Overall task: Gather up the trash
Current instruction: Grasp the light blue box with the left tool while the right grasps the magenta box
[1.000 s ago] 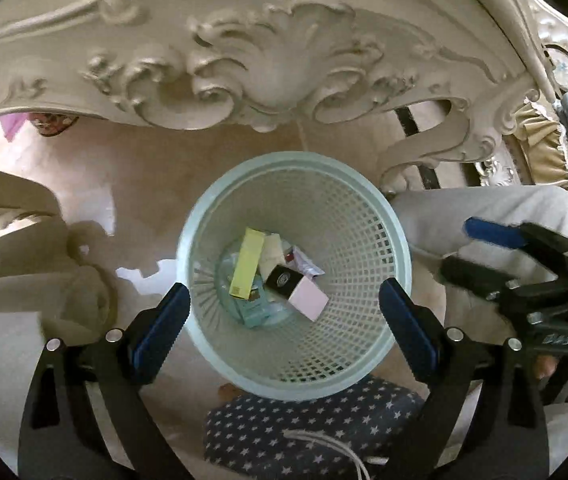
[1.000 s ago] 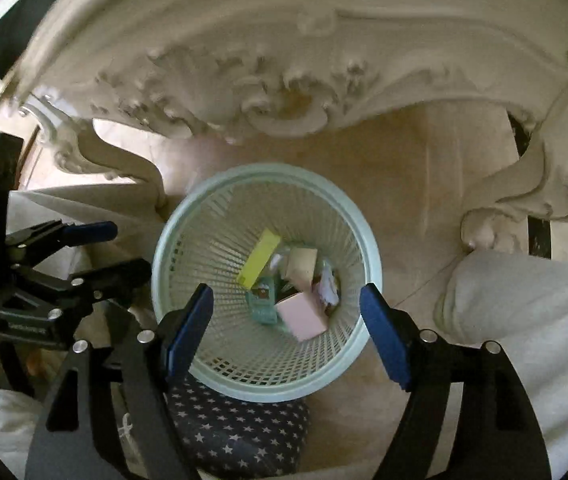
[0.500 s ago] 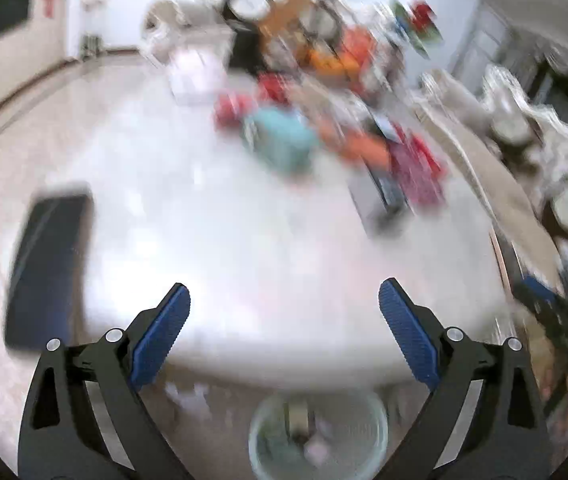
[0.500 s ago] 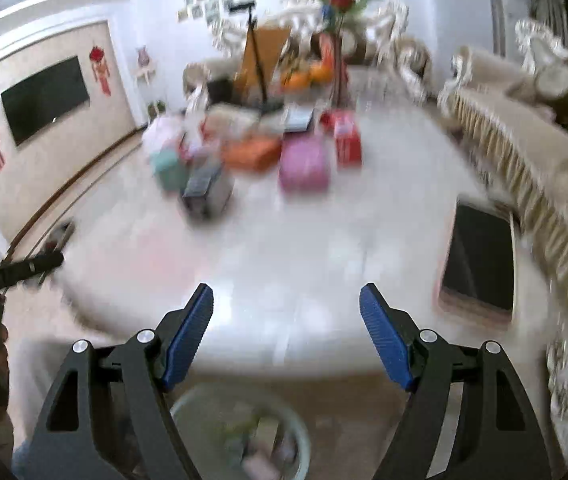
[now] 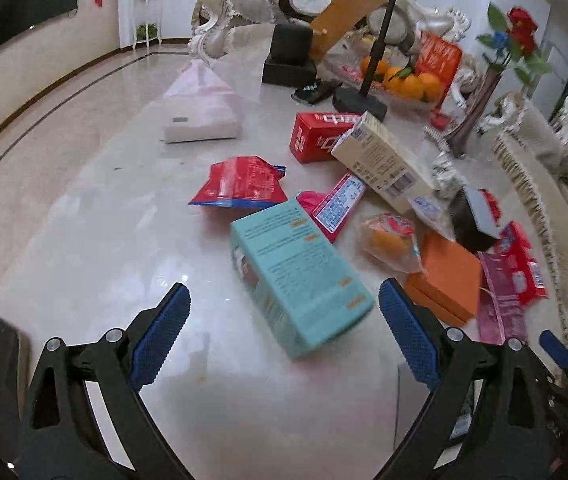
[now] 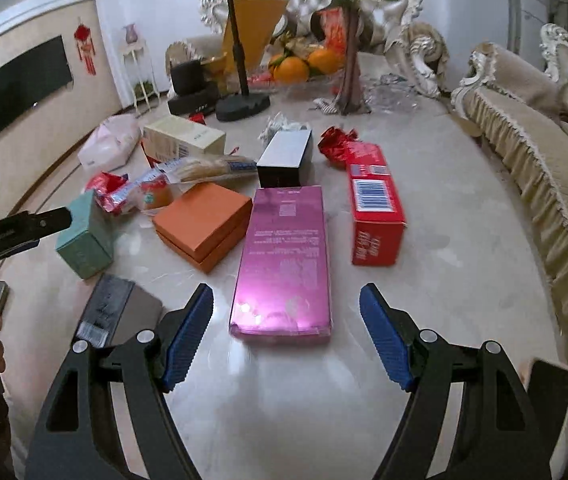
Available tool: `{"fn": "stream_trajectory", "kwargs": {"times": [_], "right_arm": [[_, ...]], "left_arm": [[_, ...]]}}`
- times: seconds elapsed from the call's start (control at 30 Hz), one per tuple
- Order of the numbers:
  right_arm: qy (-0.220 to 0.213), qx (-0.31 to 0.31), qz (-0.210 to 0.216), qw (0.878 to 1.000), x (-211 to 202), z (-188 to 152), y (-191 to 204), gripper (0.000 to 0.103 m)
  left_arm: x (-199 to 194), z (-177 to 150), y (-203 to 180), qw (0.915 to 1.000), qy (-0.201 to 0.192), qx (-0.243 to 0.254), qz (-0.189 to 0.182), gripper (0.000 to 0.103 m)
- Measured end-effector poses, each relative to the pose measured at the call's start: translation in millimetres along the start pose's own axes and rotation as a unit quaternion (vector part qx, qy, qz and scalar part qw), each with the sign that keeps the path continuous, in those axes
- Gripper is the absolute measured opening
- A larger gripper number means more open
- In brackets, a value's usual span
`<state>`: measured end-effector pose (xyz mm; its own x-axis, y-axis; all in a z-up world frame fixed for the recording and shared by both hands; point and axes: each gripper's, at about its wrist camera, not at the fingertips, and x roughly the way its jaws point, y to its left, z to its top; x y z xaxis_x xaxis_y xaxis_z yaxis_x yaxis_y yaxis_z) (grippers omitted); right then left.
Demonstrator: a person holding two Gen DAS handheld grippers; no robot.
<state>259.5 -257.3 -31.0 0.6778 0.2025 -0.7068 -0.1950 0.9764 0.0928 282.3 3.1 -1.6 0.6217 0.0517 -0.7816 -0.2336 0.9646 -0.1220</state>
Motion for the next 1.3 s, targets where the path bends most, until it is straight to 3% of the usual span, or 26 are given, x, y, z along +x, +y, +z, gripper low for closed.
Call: {"fn": "stream_trajectory", "kwargs": {"times": [0.3, 0.57, 0.67, 0.77, 0.8, 0.83, 0.87, 0.9, 1.1, 1.3], "right_arm": [[0.029, 0.003, -0.013, 0.999, 28, 3, 0, 0.079], [0.044, 0.017, -0.013, 0.999, 32, 5, -7, 0.078], [0.051, 0.014, -0.017, 0.998, 35, 5, -6, 0.078], [0.052, 0.008, -0.022, 0.998, 36, 6, -4, 0.076], [0.052, 0.001, -0.03, 0.998, 35, 5, -2, 0.065], [0.049, -0.001, -0.034, 0.998, 33, 5, -1, 0.055], [0.053, 0.008, -0.029, 0.998, 31, 5, -2, 0.056], [0.051, 0.017, -0.018, 0.998, 28, 4, -4, 0.055], [0.032, 0.035, 0.007, 0.999, 4, -2, -7, 0.055], [-0.042, 0.055, 0.063, 0.996, -76, -20, -7, 0.055]], "left_arm": [[33, 9, -10, 0.9988, 0.024, -0.022, 0.038, 0.093], [56, 6, -4, 0.9971, 0.047, -0.01, 0.059, 0.093], [55, 4, 4, 0.9973, 0.038, -0.005, 0.063, 0.093], [53, 3, 11, 0.9986, 0.034, 0.01, 0.04, 0.093], [52, 3, 11, 0.9987, 0.033, 0.018, 0.034, 0.091], [51, 1, 12, 0.9986, 0.031, 0.03, 0.031, 0.082], [49, 0, 12, 0.9979, 0.024, 0.046, 0.039, 0.07], [46, -1, 13, 0.9972, 0.016, 0.057, 0.045, 0.047], [31, -4, 36, 0.9983, 0.022, 0.054, 0.003, 0.047], [-44, -37, 47, 0.9933, -0.041, 0.084, -0.067, 0.047]]}}
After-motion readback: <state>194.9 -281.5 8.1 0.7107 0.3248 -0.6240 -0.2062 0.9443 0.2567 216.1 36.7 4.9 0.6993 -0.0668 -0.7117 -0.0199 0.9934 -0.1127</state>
